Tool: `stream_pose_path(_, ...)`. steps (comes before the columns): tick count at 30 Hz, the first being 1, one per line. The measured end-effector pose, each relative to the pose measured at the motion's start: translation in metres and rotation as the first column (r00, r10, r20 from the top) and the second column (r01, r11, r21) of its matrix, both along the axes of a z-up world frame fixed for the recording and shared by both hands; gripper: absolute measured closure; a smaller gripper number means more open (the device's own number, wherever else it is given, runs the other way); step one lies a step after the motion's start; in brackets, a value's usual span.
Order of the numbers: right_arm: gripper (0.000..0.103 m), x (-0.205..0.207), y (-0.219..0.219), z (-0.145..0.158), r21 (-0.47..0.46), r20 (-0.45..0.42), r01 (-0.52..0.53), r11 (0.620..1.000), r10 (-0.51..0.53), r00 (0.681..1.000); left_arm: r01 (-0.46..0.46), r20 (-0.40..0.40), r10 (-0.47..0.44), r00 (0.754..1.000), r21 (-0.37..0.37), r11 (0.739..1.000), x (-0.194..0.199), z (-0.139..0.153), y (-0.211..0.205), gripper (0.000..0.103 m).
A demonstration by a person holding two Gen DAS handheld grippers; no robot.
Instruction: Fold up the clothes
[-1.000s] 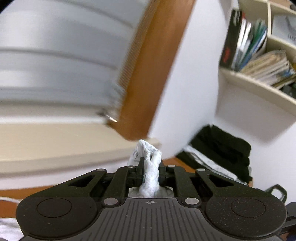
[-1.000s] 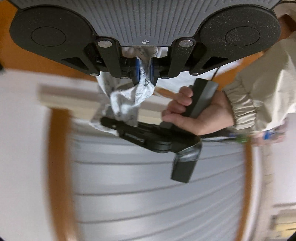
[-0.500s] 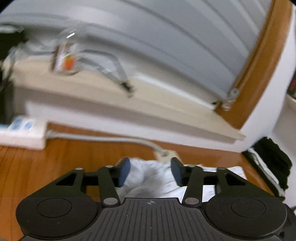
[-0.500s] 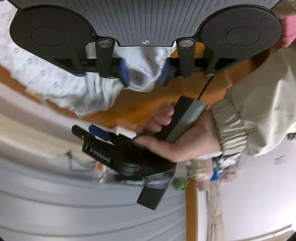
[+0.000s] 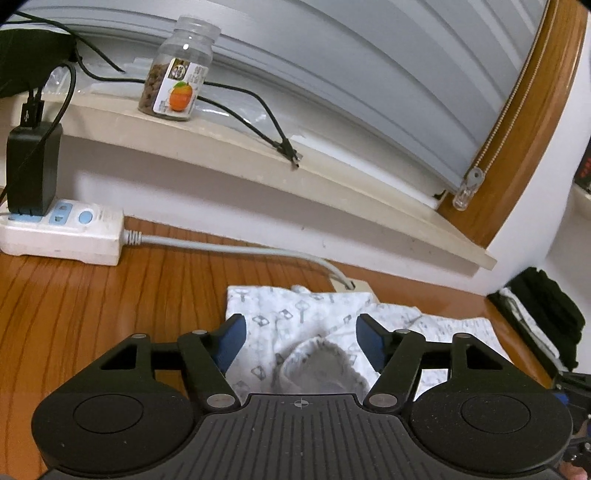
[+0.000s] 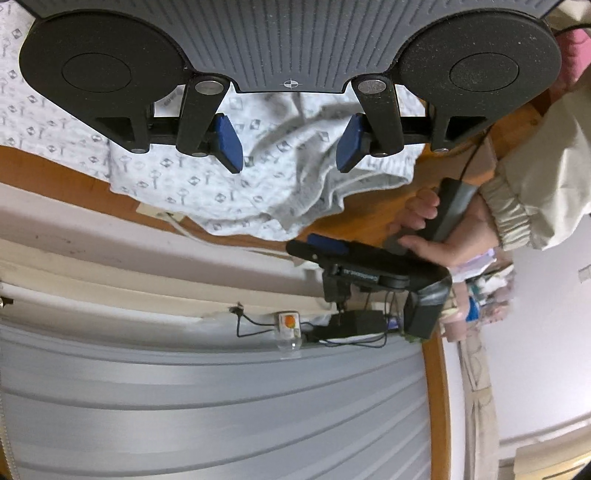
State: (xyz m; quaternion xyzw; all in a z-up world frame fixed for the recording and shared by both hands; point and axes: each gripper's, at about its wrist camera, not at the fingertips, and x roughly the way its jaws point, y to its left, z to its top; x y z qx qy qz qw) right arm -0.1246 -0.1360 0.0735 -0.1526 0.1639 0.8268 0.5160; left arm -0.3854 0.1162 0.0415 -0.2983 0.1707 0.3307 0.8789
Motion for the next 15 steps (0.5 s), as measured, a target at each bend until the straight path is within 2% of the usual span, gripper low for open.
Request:
stream_pose_path(6, 0.047, -0.027, 0.006, -0.009, -0.019, 0.009, -0.075, 0.997, 0.075, 0.997, 0.035, -0.007, -0.035, 0.999, 0.004, 0.999, -0.002, -0.003, -0.007, 0.033)
stream_pose_path(9, 0.047, -0.044, 0.014, -0.012, -0.032, 0.029, -0.107, 0.994, 0.108, 0.994, 0.084, -0.011, -0.084, 0.996, 0.014, 0.996, -0.003, -0.003, -0.011, 0.026)
stream_pose_path(11, 0.047, -0.054, 0.026, -0.016, -0.059, 0.039, -0.114, 0.992, 0.116, 0.992, 0.094, -0.026, -0.094, 0.995, 0.018, 0.995, -0.003, -0.004, -0.012, 0.026)
stream_pose_path(14, 0.047, -0.066, 0.040, -0.023, -0.089, 0.024, -0.148, 0.985, 0.150, 0.988, 0.075, -0.053, -0.074, 0.996, 0.013, 0.997, -0.005, -0.009, -0.011, 0.030)
stream_pose_path(15, 0.047, -0.069, 0.042, -0.022, -0.090, 0.005, -0.175, 0.981, 0.176, 0.984, 0.056, -0.060, -0.055, 0.997, 0.012, 0.998, -0.007, -0.010, -0.009, 0.037)
